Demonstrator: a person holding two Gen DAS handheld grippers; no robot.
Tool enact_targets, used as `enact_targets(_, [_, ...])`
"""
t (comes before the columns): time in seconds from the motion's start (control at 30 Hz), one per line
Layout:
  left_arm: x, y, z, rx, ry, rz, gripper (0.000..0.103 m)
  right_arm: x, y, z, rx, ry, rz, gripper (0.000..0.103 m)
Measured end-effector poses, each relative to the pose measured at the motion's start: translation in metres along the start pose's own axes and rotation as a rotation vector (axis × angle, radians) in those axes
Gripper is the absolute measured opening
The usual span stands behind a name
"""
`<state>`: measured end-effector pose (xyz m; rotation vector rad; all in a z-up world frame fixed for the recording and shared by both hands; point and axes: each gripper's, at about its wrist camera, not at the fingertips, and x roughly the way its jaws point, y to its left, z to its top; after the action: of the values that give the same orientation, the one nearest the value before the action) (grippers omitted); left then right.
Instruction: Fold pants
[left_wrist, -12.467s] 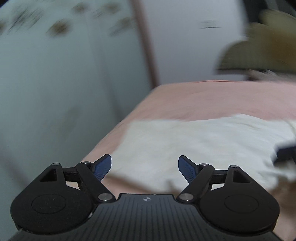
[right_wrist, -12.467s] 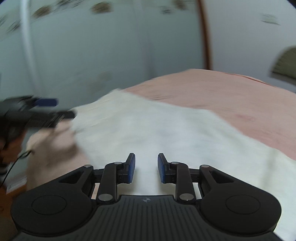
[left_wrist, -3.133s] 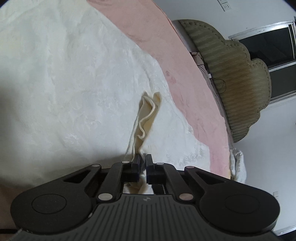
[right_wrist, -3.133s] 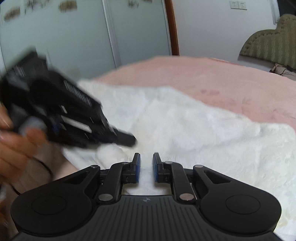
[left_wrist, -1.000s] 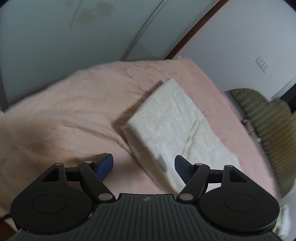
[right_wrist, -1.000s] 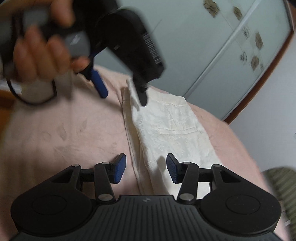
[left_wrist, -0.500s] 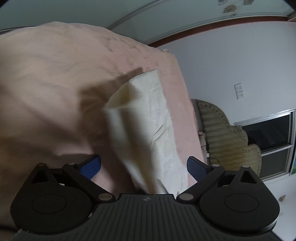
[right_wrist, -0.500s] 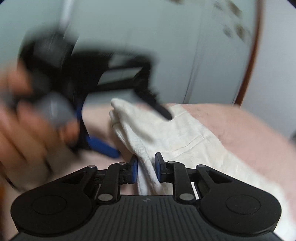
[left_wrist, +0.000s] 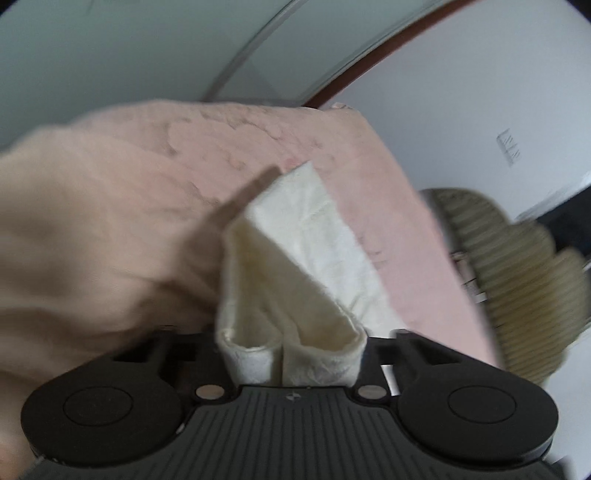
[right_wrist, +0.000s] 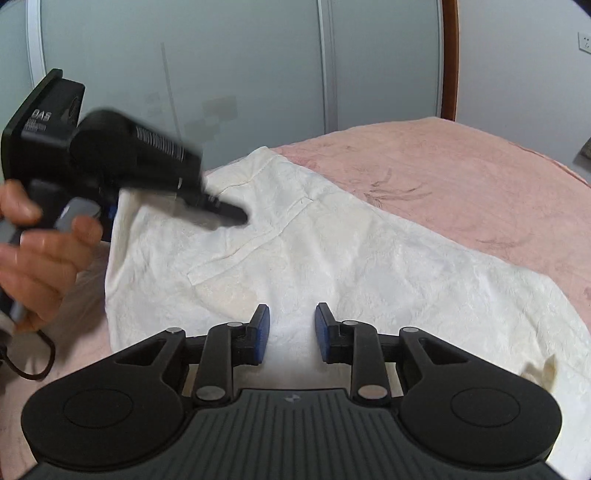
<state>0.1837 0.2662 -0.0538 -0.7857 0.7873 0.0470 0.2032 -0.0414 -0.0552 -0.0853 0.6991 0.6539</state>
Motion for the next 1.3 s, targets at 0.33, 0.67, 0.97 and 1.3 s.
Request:
enact_targets(0.33, [-0.075,-0.111,-0.046,0.389,-0.253,-0.021,0.013,-0.064,-0.014,0.009,-0.076,-0.226,0.059,0.059])
enact_targets(0.67, [-0.083,-0.208,-0.146,0.633,-0.3,-0.074,0.013,-0.144,-0.056,-0.033,-0.126,-0.397,0.033,0.067])
enact_targets(0.97, [-0.046,-0.252,-0.218,0.8,-0.18,-0.134,0.015,-0.198,-0.094,-0.079,-0.133,-0.395,-0.077,0.068])
enact_targets(1.3, [-0.003,-0.286,-0.299,0.978,-0.125,-0.18,0.019,-0.232,-0.128,-0.122,-0.055,-0.339,-0.197,0.069])
